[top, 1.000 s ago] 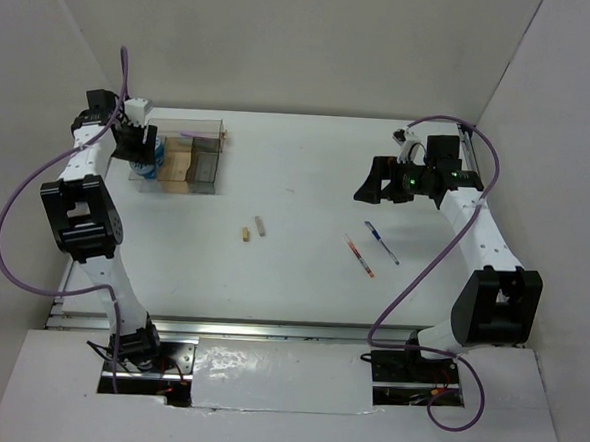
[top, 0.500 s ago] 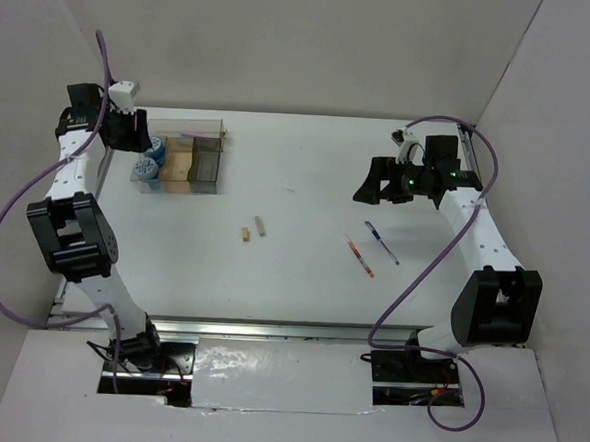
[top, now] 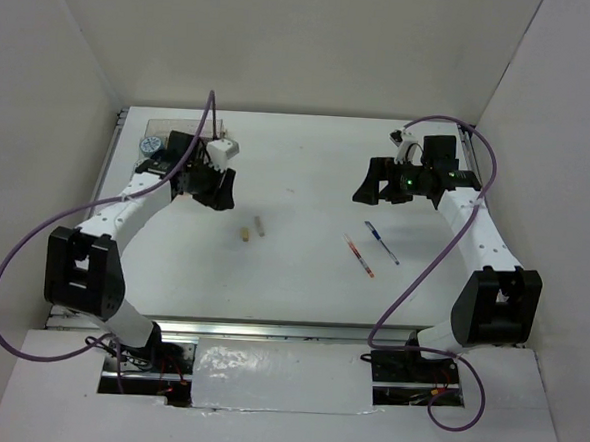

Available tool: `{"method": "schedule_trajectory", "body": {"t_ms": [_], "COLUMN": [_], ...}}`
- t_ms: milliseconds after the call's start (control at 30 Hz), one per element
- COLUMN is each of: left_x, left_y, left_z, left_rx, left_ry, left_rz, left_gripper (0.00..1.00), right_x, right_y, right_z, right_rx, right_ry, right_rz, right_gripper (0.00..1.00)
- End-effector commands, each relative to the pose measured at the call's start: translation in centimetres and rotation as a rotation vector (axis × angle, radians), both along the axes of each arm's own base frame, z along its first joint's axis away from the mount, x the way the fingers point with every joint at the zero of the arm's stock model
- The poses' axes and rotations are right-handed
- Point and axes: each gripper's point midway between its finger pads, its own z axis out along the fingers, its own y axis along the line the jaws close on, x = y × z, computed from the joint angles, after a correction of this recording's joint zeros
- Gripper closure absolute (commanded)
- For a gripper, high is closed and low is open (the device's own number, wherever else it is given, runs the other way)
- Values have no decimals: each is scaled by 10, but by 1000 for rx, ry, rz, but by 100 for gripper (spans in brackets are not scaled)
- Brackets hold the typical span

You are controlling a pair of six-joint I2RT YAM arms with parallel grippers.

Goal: Sort the stationery into containers
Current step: Place the stationery in the storage box, then pick up the stationery from the center of the board.

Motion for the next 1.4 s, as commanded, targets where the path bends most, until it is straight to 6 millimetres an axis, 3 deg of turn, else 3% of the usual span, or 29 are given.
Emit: {"method": "schedule_trajectory", "body": {"t_ms": [0, 33, 200, 300, 400, 533, 800, 1200, 1300, 1367], "left_x": [-4, -12, -20, -24, -23, -16, -13, -24, -26, -22], "left_y": [-7, -9, -25, -33, -41, -39, -41, -43, -42, -40], "left_z": [-13, -27, -47, -61, -73, -92, -111, -139, -142, -136], "left_rx": [-70, -39, -14, 10, 43, 101, 125, 144, 144, 134], "left_ry": [79, 100, 120, 160, 184, 211, 259, 339, 355, 346], "left_rz": [184, 217, 283, 297, 304, 350, 352, 322, 316, 319], "left_gripper": [41, 41, 42, 38, 35, 36, 44, 55, 62, 72], "right_x": [5, 5, 5, 5, 5, 5, 5, 7, 8, 8], "right_y": [-1, -1, -2, -2, -2, -3, -5, -4, -4, -5], "right_z": [5, 4, 2, 2, 2, 2, 1, 0, 1, 0], "right_rx": [-12, -13, -17, -17, -17, -21, -20, -19, -20, -22], "right_ry": [-32, -32, -27, -25, -22, -26, -22, -13, -15, -13], "right_rz": [-3, -3, -8, -10, -8, -12, -16, -11, -14, -14], "right_gripper": [0, 0, 0, 0, 0, 0, 0, 0, 0, 0]}}
